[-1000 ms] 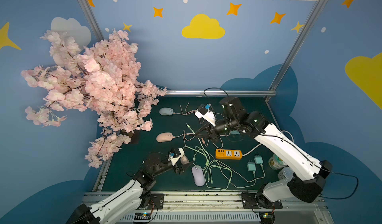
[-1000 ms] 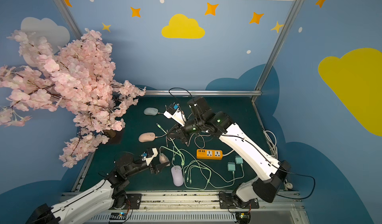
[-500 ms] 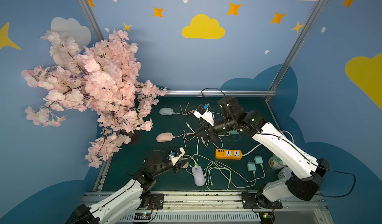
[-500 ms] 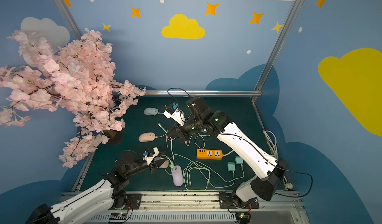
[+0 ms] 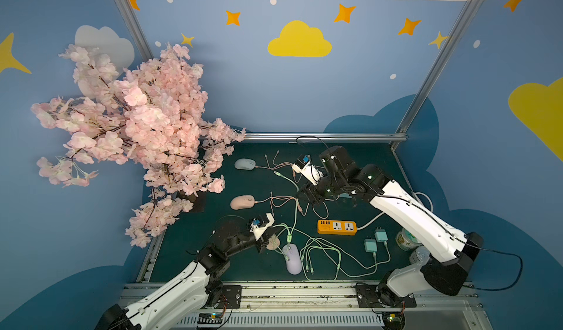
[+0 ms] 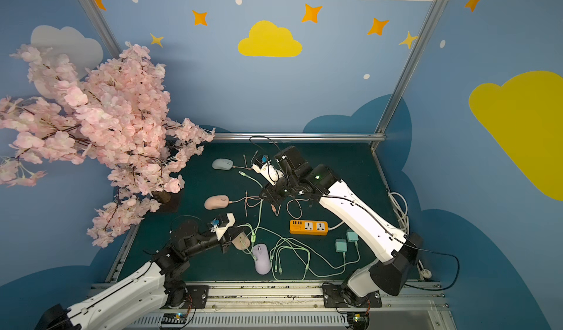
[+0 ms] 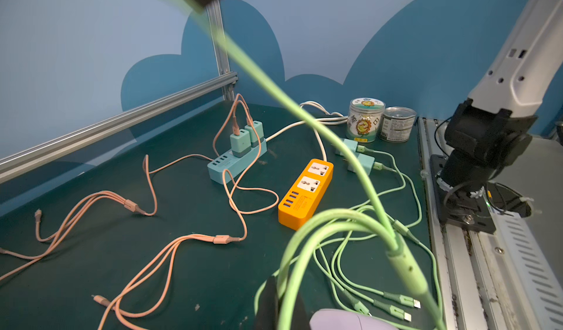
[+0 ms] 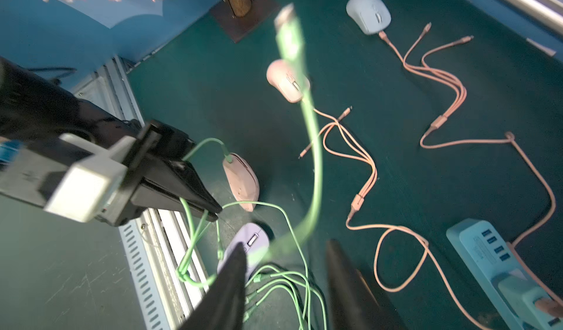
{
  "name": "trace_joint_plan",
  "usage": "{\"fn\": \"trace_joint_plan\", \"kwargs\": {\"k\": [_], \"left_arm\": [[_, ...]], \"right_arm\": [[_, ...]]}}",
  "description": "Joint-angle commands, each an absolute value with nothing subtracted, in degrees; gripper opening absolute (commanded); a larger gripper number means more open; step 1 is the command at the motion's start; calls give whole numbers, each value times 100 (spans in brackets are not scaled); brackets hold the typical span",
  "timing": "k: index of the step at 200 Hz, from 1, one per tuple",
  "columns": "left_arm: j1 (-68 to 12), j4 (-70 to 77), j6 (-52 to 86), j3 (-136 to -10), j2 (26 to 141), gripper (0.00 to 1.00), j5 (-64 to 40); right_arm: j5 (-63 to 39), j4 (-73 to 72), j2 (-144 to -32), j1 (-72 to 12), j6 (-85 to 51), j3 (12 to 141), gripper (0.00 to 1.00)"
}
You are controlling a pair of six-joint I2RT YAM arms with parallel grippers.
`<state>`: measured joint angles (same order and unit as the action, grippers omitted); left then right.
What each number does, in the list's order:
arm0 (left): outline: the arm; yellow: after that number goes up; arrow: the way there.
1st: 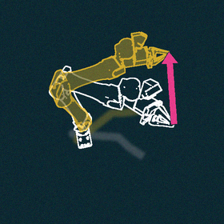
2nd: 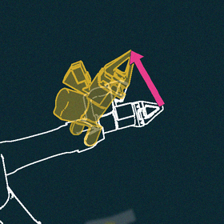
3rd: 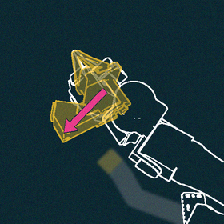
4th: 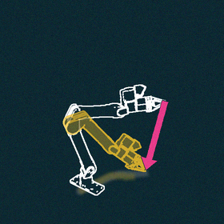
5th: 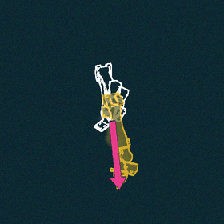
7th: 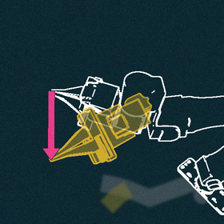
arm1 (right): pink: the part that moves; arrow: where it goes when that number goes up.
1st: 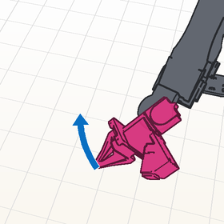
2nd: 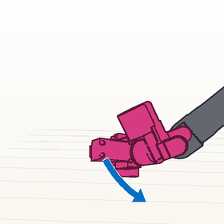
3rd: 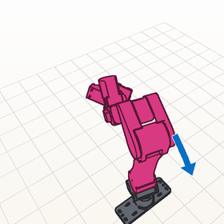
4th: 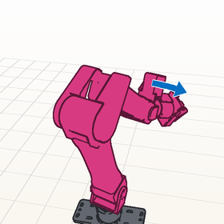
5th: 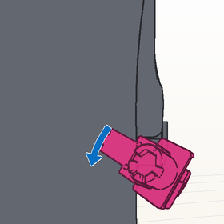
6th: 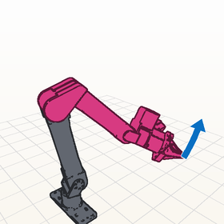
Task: Unplug the wireless mouse
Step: Pick up the mouse from the center of the board.
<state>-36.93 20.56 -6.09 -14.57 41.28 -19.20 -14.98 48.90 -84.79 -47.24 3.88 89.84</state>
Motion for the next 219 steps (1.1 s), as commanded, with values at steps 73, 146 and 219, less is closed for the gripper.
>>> {"fn": "trace_joint_plan", "kwargs": {"k": [73, 146, 219], "left_arm": [[-4102, 1224, -558, -2432, 4517, 3, -1375], [-4192, 1073, -528, -2452, 4360, 3, -1021], [-4212, 1011, -501, -2501, 4240, 5, -1107]], "right_arm": [[-3987, 4335, -8194, -4799, 423, 8103, 59], [-3951, 4815, -8794, -4898, 411, 8327, 50], [-3601, 4878, -8947, -5106, 359, 8598, 0]]}}
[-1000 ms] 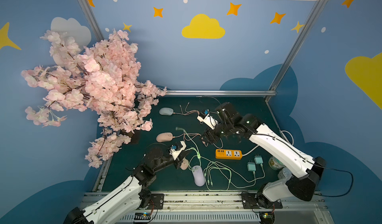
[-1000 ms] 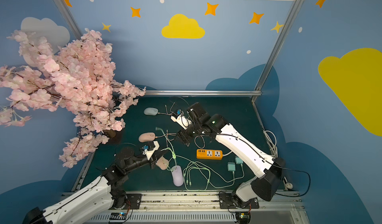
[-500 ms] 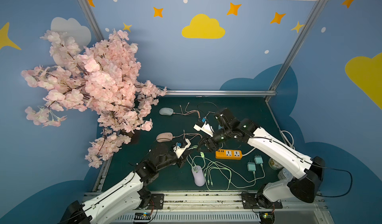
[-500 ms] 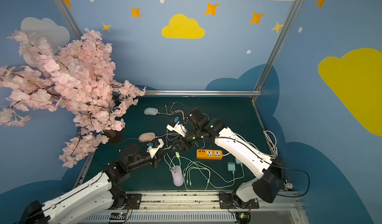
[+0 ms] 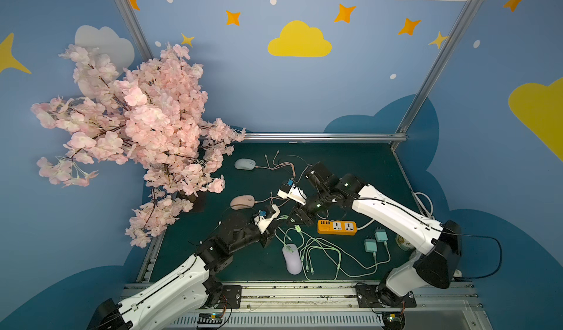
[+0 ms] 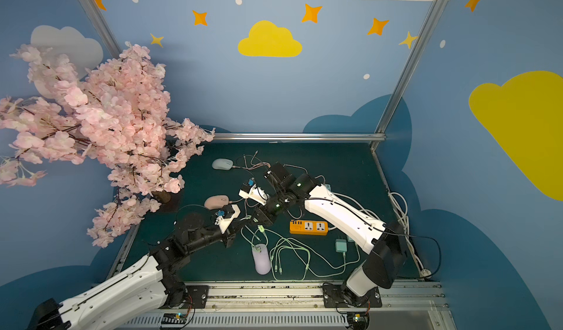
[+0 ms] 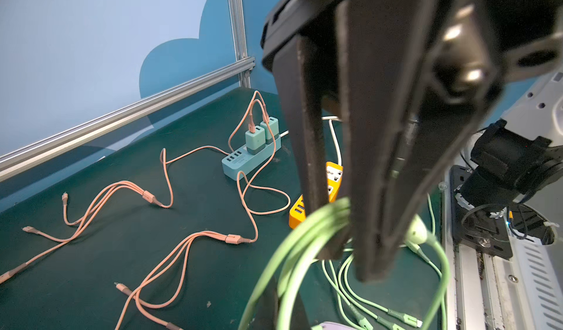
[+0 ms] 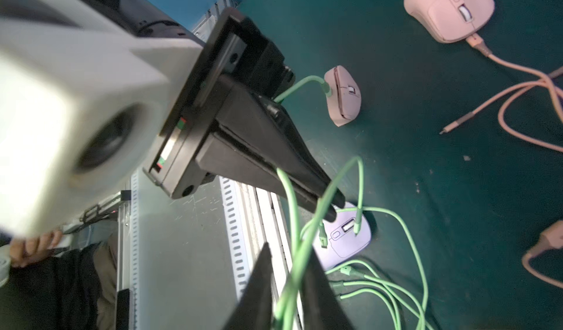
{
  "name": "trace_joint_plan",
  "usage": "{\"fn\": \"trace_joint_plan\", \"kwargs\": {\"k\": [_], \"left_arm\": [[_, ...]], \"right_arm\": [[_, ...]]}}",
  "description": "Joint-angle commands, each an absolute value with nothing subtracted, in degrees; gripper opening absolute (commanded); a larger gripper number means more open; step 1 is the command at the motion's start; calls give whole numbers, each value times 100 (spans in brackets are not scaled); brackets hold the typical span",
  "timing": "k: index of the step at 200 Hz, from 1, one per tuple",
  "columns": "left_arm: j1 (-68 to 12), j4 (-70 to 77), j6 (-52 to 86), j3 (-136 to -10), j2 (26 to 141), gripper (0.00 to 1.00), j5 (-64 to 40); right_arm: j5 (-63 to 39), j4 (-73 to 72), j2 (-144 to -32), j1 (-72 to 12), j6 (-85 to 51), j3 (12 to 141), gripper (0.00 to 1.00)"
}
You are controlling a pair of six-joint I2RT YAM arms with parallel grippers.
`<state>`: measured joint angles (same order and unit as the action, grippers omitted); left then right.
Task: Unplug the wireless mouse
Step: Pick up the mouse from the center of the board.
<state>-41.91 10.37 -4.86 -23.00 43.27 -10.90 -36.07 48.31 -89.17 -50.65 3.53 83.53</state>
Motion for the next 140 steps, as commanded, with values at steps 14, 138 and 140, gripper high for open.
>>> {"fn": "trace_joint_plan", "kwargs": {"k": [14, 138, 140], "left_arm": [[-4212, 1043, -390, -2456, 4153, 35, -1062], [-4166, 1837, 132, -1388, 2971, 60, -882], [-4175, 1837, 127, -1393, 2966, 60, -891]], "right_arm": [[-3597, 4912, -8930, -5106, 360, 8647, 0], [-3542, 5491, -8215, -4966, 304, 9680, 0], [-3542, 5490, -8208, -4966, 294, 9688, 0]]}}
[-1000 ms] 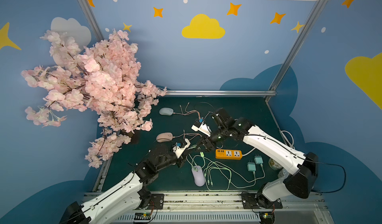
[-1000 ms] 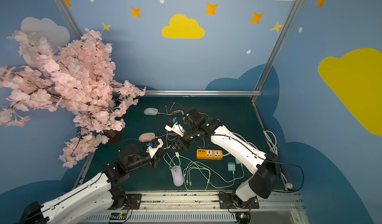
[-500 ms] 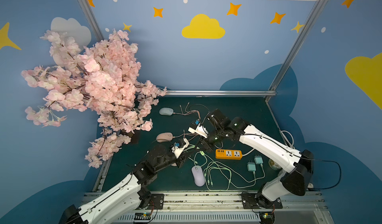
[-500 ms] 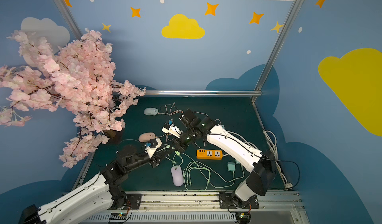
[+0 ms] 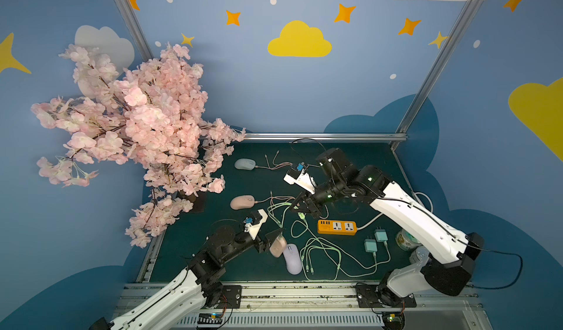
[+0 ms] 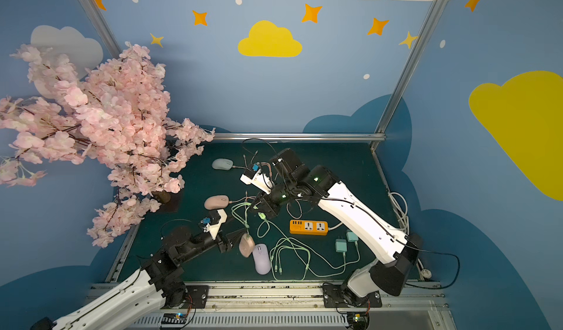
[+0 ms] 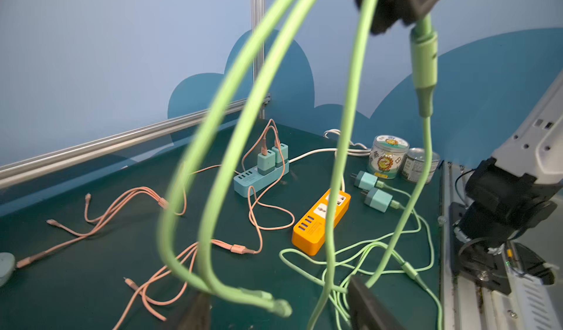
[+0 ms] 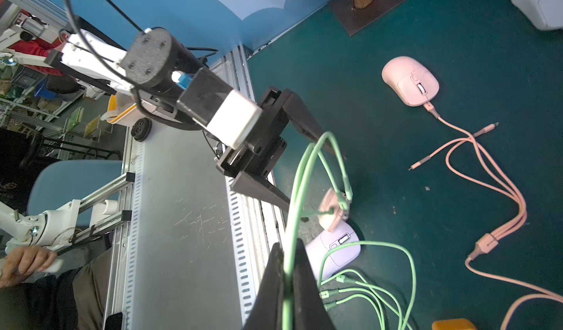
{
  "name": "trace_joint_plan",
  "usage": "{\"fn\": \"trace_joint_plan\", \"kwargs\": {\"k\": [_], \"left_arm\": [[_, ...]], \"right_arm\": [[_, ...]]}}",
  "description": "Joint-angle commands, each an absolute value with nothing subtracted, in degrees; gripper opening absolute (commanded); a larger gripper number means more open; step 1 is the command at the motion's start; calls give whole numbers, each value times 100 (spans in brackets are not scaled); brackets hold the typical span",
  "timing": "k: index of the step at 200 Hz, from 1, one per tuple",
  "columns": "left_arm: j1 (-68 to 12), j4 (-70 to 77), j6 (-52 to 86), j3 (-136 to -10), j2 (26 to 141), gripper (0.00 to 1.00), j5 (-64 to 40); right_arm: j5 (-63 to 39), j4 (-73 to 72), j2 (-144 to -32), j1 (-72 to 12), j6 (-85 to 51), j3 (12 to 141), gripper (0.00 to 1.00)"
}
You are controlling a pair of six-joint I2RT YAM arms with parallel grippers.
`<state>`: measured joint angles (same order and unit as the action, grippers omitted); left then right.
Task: Unplug the wireless mouse
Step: Pick up the mouse from the center of the board.
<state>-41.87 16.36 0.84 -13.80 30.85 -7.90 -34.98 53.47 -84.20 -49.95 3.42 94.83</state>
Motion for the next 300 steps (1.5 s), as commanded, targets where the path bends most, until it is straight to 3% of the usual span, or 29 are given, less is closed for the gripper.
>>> {"fn": "trace_joint_plan", "kwargs": {"k": [1, 136, 214, 244, 276, 300], "left_arm": [[-4170, 1837, 125, -1391, 2964, 60, -894], [-4159, 2086, 70, -1485, 3339, 57, -1296], [-4156, 2019, -93, -1590, 3467, 6, -1713], [-4148, 2048, -79, -1599, 3515, 11, -1698], [-4144, 2091, -30, -1596, 3542, 38, -1593], [-4151, 2114, -21, -1591, 3541, 43, -1595]], "right_arm": [[-3546, 5487, -8204, -4966, 287, 9696, 0], [-3599, 5620, -8380, -4983, 190, 10698, 0], [-3656, 5625, -8586, -4999, 204, 10978, 0], [-3673, 5612, -8611, -5001, 202, 10986, 0], [-3707, 5618, -8640, -5008, 186, 11004, 0], [-3738, 5566, -8657, -5028, 154, 11013, 0]]}}
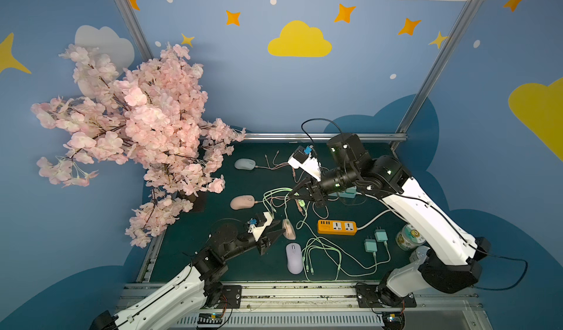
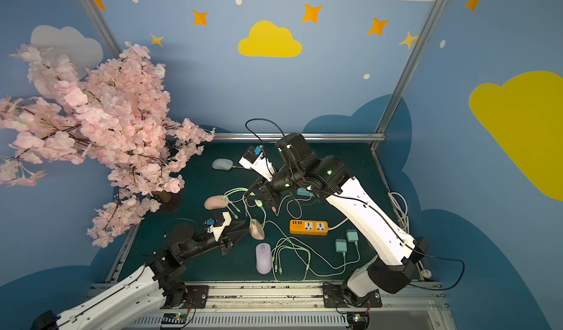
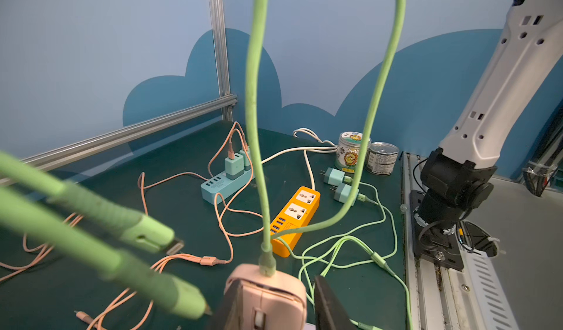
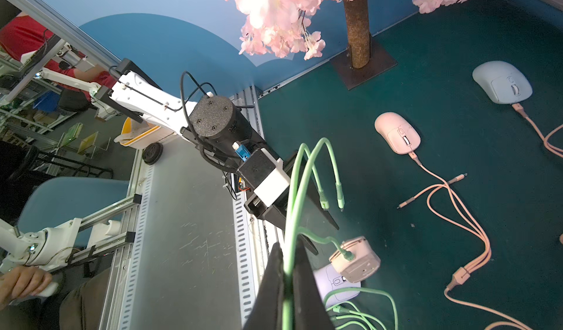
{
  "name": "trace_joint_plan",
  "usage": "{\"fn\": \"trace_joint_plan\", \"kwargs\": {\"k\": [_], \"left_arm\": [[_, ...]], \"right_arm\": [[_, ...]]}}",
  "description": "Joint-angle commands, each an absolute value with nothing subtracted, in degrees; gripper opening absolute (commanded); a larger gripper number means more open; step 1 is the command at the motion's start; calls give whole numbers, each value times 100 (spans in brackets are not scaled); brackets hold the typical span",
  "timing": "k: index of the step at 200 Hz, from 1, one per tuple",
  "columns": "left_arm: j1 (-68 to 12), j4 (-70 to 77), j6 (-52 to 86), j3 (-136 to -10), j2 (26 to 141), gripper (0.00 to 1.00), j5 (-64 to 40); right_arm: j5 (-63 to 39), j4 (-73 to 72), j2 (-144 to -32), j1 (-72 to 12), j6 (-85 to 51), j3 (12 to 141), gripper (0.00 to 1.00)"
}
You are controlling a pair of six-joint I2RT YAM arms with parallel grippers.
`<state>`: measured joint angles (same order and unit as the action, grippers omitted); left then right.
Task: Unplug the wireless mouse
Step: Pick up the mouse from the center of the board.
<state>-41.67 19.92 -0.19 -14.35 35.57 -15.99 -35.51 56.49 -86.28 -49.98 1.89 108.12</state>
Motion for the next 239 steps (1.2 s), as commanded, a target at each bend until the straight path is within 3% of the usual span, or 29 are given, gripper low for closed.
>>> {"fn": "trace_joint_plan", "kwargs": {"k": [1, 26, 76, 131, 153, 169, 181, 216, 239], "left_arm": [[-4150, 2116, -23, -1586, 3541, 44, -1597], [-4148, 2151, -25, -1594, 3598, 44, -1663], [-4140, 2180, -139, -1693, 3861, 3, -2104], [-4148, 2172, -149, -1713, 3876, 3, -2048], [-4145, 2123, -149, -1714, 3845, 3, -1997], [-4151, 2067, -143, -1711, 3824, 3, -1934], [-4139, 2039, -141, -1701, 3808, 3, -1912], [-4124, 1980, -158, -1694, 3789, 3, -1880], [-4123, 2021, -150, -1705, 3835, 3, -1885]], "right_arm": [[-3746, 5565, -8657, -5027, 156, 11013, 0], [-3792, 5540, -8692, -5070, 143, 11056, 0], [-3761, 5527, -8693, -5080, 150, 11074, 0], [-3375, 5580, -8649, -5071, 227, 11006, 0], [-1868, 5791, -8655, -5080, 248, 10919, 49], [-497, 5888, -8616, -5101, 255, 10707, 60], [-430, 5715, -8426, -5178, 349, 10342, 59], [-2699, 4983, -7890, -5212, 260, 9152, 50], [-3272, 4966, -8066, -5195, 15, 8868, 38]]}}
